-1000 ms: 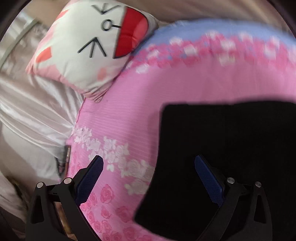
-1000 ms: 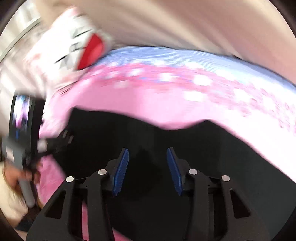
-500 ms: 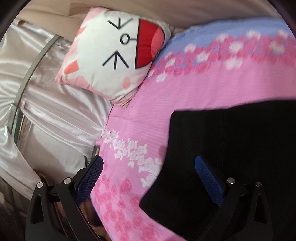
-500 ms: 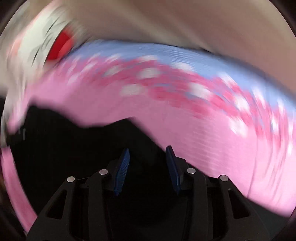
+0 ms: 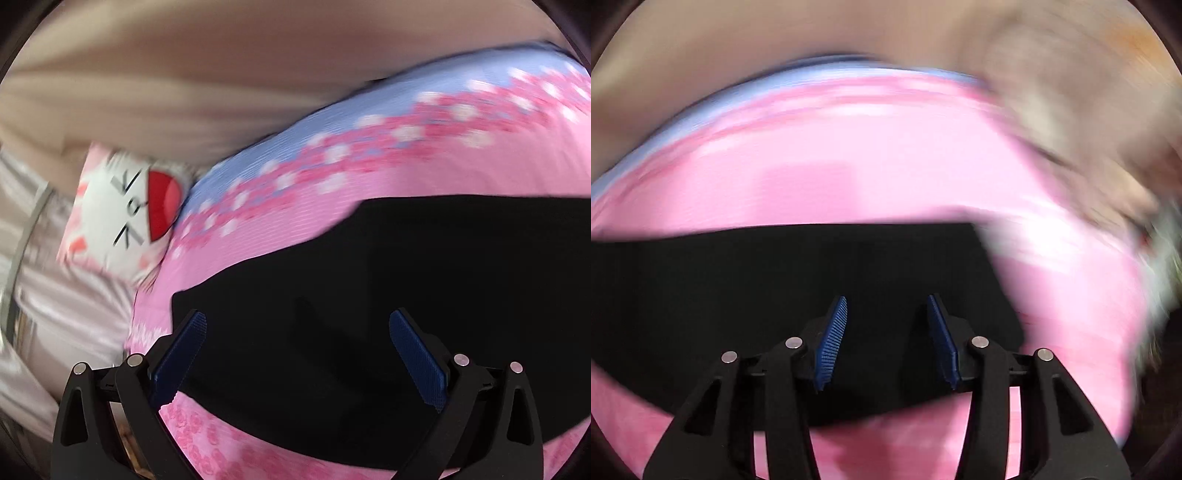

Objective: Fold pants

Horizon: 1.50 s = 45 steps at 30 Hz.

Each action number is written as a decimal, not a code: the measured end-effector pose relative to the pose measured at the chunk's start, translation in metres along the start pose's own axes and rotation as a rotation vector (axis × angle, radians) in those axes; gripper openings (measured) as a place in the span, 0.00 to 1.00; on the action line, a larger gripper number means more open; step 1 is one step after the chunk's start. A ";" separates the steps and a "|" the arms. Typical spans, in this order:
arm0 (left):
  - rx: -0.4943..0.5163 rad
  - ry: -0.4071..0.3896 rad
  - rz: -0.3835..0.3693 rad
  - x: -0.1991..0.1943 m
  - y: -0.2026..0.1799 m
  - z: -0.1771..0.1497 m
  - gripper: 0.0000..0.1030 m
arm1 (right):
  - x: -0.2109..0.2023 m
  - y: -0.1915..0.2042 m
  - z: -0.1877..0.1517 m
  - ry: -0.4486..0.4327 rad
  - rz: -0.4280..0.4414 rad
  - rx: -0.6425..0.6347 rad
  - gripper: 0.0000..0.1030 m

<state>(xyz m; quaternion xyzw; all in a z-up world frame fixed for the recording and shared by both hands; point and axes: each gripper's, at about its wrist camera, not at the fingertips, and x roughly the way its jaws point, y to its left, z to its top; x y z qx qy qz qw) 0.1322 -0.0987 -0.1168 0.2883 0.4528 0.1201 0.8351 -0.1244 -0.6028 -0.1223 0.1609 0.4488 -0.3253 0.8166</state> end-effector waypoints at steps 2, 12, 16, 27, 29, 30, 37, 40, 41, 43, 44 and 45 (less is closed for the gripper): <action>0.025 0.003 -0.015 -0.012 -0.020 0.001 0.95 | -0.015 -0.038 -0.001 -0.012 0.005 0.086 0.44; 0.159 -0.048 -0.062 -0.078 -0.101 0.011 0.95 | 0.016 -0.009 -0.015 0.001 0.266 0.020 0.25; 0.173 -0.073 -0.055 -0.096 -0.114 0.014 0.95 | 0.008 -0.011 -0.006 -0.060 0.266 -0.025 0.06; 0.138 -0.029 -0.032 -0.100 -0.120 0.008 0.95 | 0.001 -0.044 0.006 -0.049 0.304 0.029 0.18; 0.138 -0.013 -0.041 -0.098 -0.122 0.006 0.95 | -0.005 -0.024 0.004 -0.029 0.330 -0.045 0.20; 0.138 -0.007 -0.043 -0.097 -0.123 0.005 0.95 | 0.000 -0.013 0.002 -0.004 0.341 -0.084 0.20; 0.111 -0.021 -0.043 -0.102 -0.116 0.003 0.95 | 0.020 0.014 -0.010 0.038 0.282 -0.176 0.19; 0.096 -0.001 -0.042 -0.099 -0.112 -0.001 0.95 | 0.017 0.012 -0.006 0.026 0.262 -0.183 0.26; 0.087 0.003 -0.040 -0.099 -0.110 -0.003 0.95 | 0.016 0.008 -0.005 0.016 0.259 -0.170 0.35; 0.078 0.006 -0.041 -0.098 -0.108 -0.005 0.95 | 0.018 0.003 -0.004 0.020 0.248 -0.155 0.47; 0.078 0.012 -0.037 -0.097 -0.108 -0.007 0.95 | 0.021 0.003 -0.005 0.034 0.257 -0.159 0.47; 0.077 0.017 -0.038 -0.096 -0.108 -0.008 0.95 | 0.024 0.004 -0.005 0.042 0.269 -0.170 0.43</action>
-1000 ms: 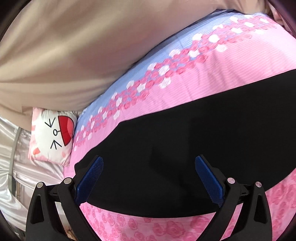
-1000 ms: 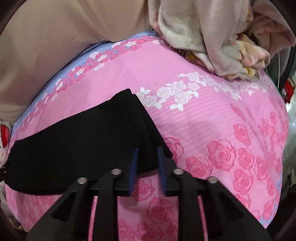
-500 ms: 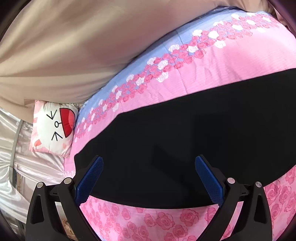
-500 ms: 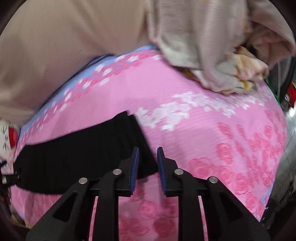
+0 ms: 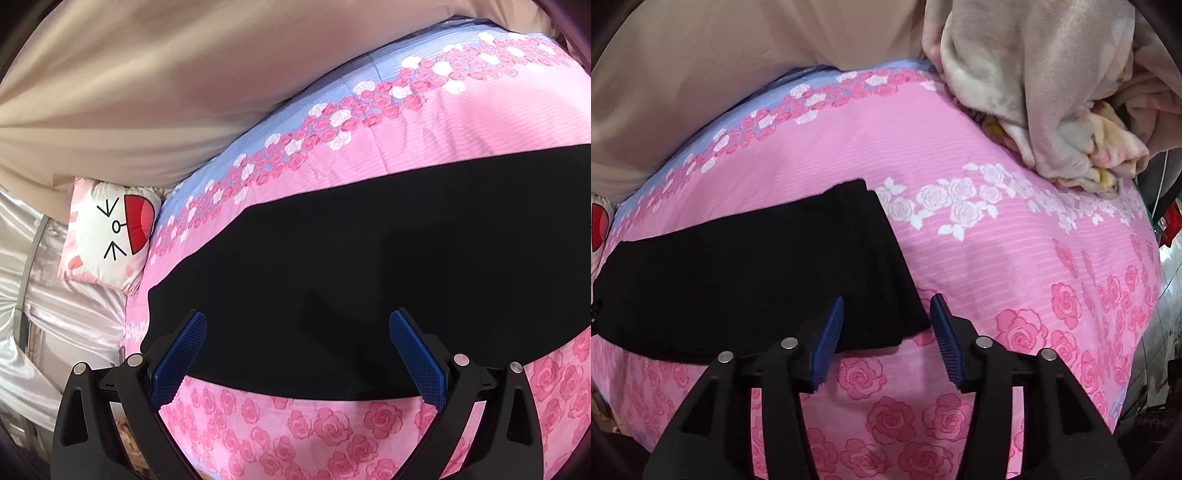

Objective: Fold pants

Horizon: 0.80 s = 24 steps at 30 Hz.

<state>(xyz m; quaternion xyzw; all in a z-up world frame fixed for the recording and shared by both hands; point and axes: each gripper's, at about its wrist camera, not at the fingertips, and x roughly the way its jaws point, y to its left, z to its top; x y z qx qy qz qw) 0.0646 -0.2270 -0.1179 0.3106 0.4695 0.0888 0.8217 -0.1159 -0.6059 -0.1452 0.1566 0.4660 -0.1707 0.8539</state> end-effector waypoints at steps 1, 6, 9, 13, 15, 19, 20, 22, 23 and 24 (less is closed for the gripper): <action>-0.001 0.004 -0.002 0.000 -0.001 -0.001 0.95 | 0.002 0.002 -0.002 0.001 -0.002 -0.019 0.35; -0.011 -0.004 -0.004 -0.003 -0.002 -0.001 0.95 | -0.001 0.005 -0.003 -0.019 -0.043 -0.045 0.13; -0.009 -0.004 -0.004 -0.004 -0.003 -0.001 0.95 | -0.017 0.009 0.006 -0.069 -0.099 -0.114 0.05; -0.019 -0.013 -0.006 -0.007 -0.004 0.001 0.95 | 0.005 -0.004 0.013 0.005 -0.109 -0.131 0.08; -0.013 -0.007 -0.009 -0.006 -0.006 0.001 0.95 | 0.002 0.002 0.012 -0.025 -0.118 -0.166 0.12; -0.012 -0.017 -0.019 -0.008 -0.006 -0.001 0.95 | -0.027 0.005 0.020 -0.096 -0.112 -0.089 0.15; -0.010 -0.012 -0.027 -0.007 -0.008 -0.001 0.95 | -0.034 0.009 0.022 -0.119 -0.088 -0.080 0.15; -0.001 0.006 -0.055 -0.002 -0.013 -0.004 0.95 | -0.036 0.021 0.029 -0.128 0.015 -0.058 0.15; 0.003 0.013 -0.066 0.000 -0.016 -0.004 0.95 | -0.029 0.030 0.033 -0.115 0.051 -0.073 0.15; 0.011 0.018 -0.077 0.003 -0.019 -0.004 0.95 | -0.021 0.035 0.036 -0.097 0.063 -0.092 0.14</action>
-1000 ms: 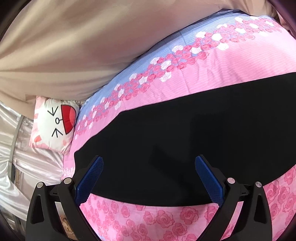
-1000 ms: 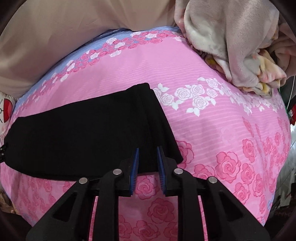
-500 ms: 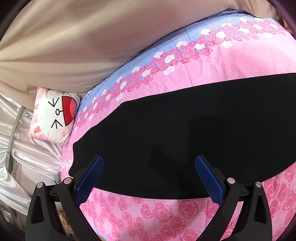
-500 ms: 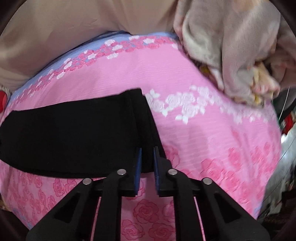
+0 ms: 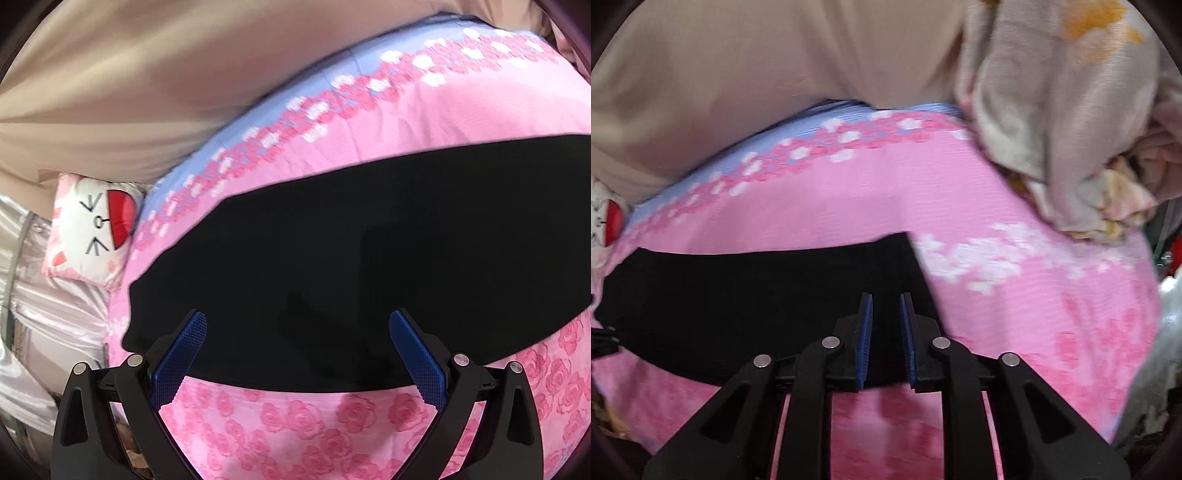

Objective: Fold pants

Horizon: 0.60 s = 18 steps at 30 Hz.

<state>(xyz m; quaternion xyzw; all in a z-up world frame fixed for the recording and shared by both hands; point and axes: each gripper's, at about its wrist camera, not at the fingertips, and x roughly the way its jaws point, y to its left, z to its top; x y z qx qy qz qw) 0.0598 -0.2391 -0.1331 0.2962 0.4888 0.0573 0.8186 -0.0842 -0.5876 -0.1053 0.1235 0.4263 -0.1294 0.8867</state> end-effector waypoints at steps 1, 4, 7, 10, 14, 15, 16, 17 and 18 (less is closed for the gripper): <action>0.015 0.004 -0.010 0.004 -0.006 0.000 0.95 | 0.020 0.001 0.001 0.046 -0.030 -0.023 0.12; 0.050 0.014 -0.022 0.011 -0.016 -0.003 0.95 | 0.039 -0.032 0.008 0.065 -0.096 0.072 0.00; 0.053 0.008 -0.028 0.010 -0.015 -0.006 0.95 | 0.015 -0.033 0.015 0.050 -0.128 0.140 0.16; 0.033 -0.007 -0.024 0.009 -0.005 -0.011 0.95 | 0.002 -0.034 0.001 0.051 -0.133 0.178 0.65; -0.014 0.011 -0.043 0.017 0.011 -0.012 0.95 | -0.002 -0.060 -0.032 0.063 -0.069 0.350 0.60; -0.023 0.014 -0.047 0.019 0.014 -0.012 0.95 | -0.002 -0.063 -0.038 0.063 -0.051 0.388 0.60; -0.028 0.017 -0.052 0.020 0.016 -0.012 0.95 | 0.001 -0.066 -0.042 0.067 -0.034 0.417 0.60; -0.032 0.022 -0.060 0.022 0.017 -0.013 0.95 | 0.004 -0.064 -0.045 0.075 -0.029 0.425 0.61; -0.031 0.026 -0.067 0.024 0.018 -0.013 0.95 | 0.008 -0.062 -0.046 0.086 -0.033 0.422 0.61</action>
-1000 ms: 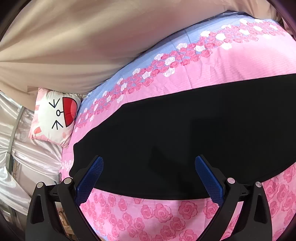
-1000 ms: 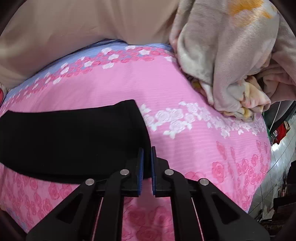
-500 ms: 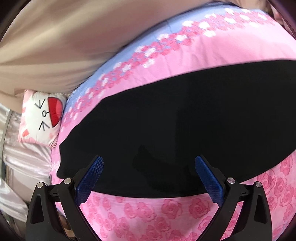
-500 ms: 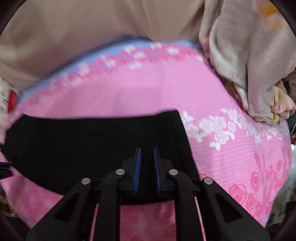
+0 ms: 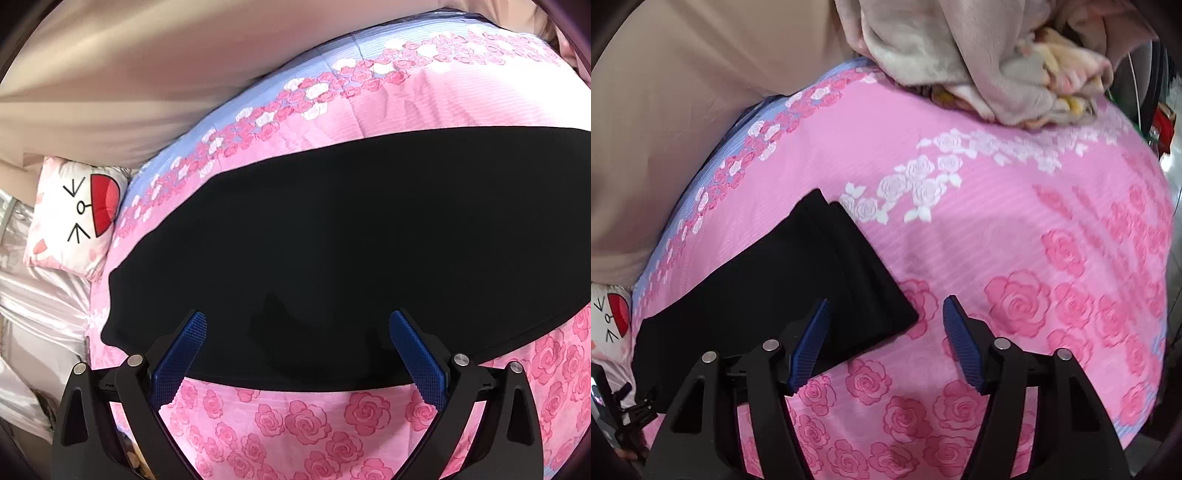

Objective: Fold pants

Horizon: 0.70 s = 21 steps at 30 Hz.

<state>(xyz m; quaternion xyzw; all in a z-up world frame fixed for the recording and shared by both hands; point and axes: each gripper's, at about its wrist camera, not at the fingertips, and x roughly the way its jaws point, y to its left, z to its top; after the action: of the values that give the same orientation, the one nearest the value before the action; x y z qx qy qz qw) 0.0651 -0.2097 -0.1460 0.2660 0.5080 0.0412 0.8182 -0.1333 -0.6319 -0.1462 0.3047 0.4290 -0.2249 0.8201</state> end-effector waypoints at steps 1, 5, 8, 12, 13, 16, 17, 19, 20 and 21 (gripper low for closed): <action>0.003 0.003 -0.007 0.001 0.000 0.000 0.95 | 0.004 0.004 -0.002 -0.005 -0.024 -0.017 0.62; 0.041 -0.009 -0.016 0.002 -0.001 0.001 0.95 | 0.008 0.018 -0.007 -0.021 -0.094 -0.077 0.64; 0.066 -0.009 -0.017 0.005 0.000 0.000 0.95 | 0.012 0.025 -0.009 -0.024 -0.110 -0.114 0.48; 0.080 -0.011 -0.018 0.007 0.007 0.000 0.95 | 0.015 0.028 -0.005 -0.008 -0.074 -0.083 0.27; 0.080 -0.012 -0.019 0.008 0.009 0.000 0.95 | 0.015 0.031 -0.004 -0.004 -0.067 -0.079 0.21; 0.075 -0.008 -0.021 0.012 0.018 0.001 0.95 | 0.007 0.049 -0.001 -0.008 -0.044 -0.080 0.18; 0.070 -0.005 -0.027 0.014 0.023 0.001 0.95 | 0.001 0.060 0.001 -0.018 -0.028 -0.089 0.18; 0.057 0.001 -0.030 0.018 0.031 0.001 0.95 | -0.010 0.084 0.001 -0.037 0.015 -0.113 0.18; 0.043 0.010 -0.035 0.022 0.038 0.001 0.95 | -0.015 0.104 0.000 -0.043 0.042 -0.142 0.18; 0.033 0.016 -0.037 0.025 0.043 0.002 0.95 | -0.018 0.119 0.000 -0.042 0.065 -0.165 0.18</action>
<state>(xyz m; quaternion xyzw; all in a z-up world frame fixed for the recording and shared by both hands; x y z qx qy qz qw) 0.0870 -0.1654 -0.1452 0.2695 0.5199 0.0200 0.8103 -0.0683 -0.5452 -0.0951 0.2450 0.4187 -0.1684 0.8581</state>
